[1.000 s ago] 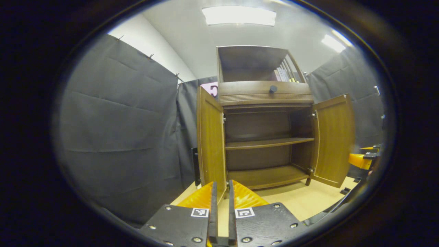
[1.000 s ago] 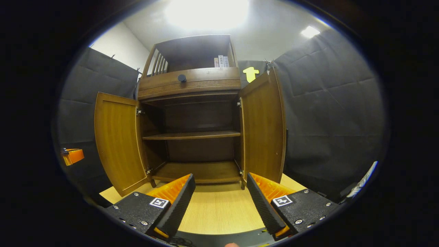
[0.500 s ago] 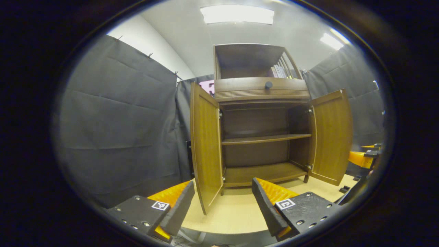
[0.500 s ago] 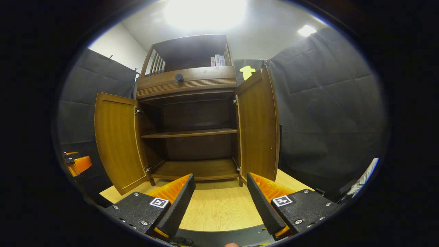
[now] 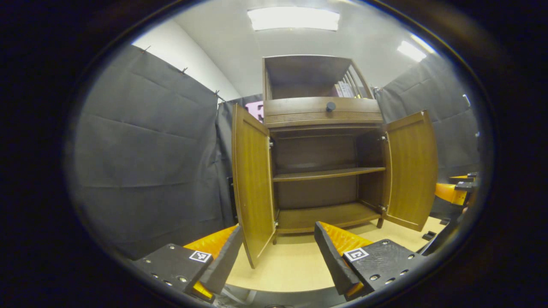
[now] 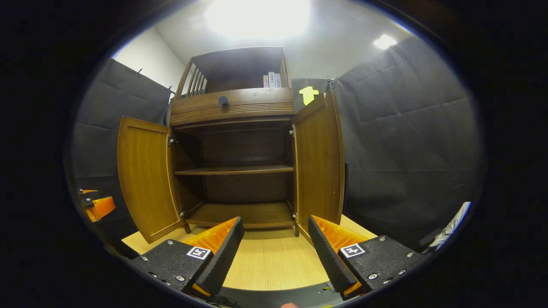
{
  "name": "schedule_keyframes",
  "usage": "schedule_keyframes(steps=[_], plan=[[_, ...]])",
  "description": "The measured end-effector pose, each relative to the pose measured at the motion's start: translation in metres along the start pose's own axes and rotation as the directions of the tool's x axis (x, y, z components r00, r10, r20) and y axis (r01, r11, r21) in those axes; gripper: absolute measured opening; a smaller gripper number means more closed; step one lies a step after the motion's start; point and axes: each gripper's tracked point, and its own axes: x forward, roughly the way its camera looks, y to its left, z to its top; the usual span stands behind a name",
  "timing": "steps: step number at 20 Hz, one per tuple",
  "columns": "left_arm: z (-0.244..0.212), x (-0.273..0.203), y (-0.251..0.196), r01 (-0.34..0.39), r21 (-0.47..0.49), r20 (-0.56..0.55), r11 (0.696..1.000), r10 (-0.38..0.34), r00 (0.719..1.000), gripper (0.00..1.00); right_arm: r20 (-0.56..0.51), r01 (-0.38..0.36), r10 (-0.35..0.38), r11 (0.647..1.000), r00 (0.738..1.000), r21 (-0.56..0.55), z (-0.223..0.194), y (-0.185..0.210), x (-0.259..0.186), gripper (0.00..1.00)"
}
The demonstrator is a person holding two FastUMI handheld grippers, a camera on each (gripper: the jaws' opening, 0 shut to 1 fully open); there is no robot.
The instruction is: Open the right door of the double-door shoe cabinet with the right hand, and open the left door with the left hand.
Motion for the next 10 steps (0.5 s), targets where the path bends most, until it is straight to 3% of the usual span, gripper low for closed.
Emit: schedule_keyframes(steps=[10], plan=[[0.0083,-0.0035,-0.0041,-0.012,0.006,0.024,1.000,0.012,1.000,1.00,0.015,0.002,-0.002,1.000,1.000,-0.011,0.0081,-0.0021,0.0043,0.94]])
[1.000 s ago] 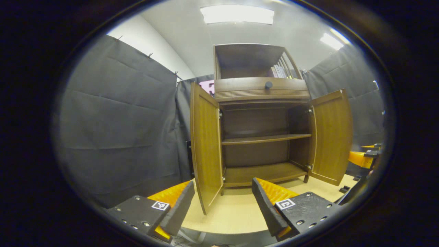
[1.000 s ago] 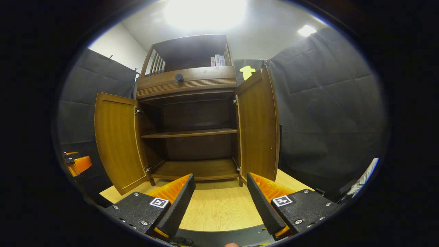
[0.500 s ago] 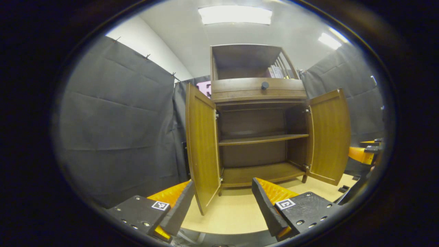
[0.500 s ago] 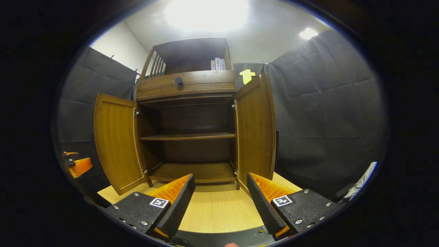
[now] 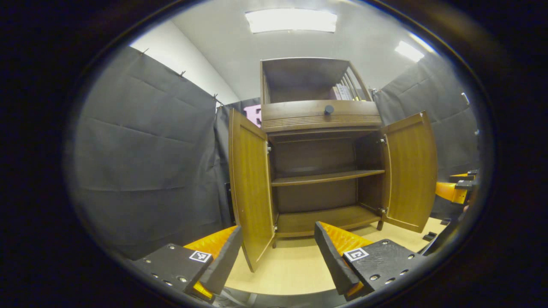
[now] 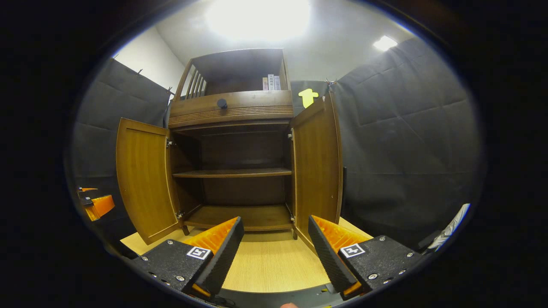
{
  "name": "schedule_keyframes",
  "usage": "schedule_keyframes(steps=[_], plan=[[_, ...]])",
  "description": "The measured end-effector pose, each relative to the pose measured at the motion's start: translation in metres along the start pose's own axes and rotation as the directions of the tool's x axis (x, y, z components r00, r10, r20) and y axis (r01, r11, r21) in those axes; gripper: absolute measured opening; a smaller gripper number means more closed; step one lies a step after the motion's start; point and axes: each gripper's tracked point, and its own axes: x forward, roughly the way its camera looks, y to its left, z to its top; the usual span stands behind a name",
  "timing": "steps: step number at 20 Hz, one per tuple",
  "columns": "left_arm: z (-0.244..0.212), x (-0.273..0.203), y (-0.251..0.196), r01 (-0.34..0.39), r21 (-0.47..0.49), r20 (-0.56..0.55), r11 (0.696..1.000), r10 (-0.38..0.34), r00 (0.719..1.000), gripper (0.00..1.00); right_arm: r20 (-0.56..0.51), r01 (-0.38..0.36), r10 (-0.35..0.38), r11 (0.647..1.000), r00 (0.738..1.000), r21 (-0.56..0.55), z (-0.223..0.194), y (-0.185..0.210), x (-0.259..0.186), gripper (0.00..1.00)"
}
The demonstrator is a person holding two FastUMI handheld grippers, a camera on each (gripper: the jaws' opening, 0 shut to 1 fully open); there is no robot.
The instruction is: Open the right door of the double-door shoe cabinet with the right hand, and open the left door with the left hand.
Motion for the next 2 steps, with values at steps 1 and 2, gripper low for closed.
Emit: schedule_keyframes(steps=[1,2], plan=[[-0.0005,-0.0011,0.0007,-0.002,-0.004,0.000,1.000,0.002,1.000,1.00,0.002,0.000,0.000,1.000,1.000,-0.002,0.0005,0.0004,0.0009,0.94],[-0.0006,-0.0017,-0.0003,-0.002,-0.006,-0.001,1.000,0.002,1.000,1.00,0.003,-0.001,0.001,1.000,1.000,-0.003,0.0011,0.0012,0.0009,0.92]])
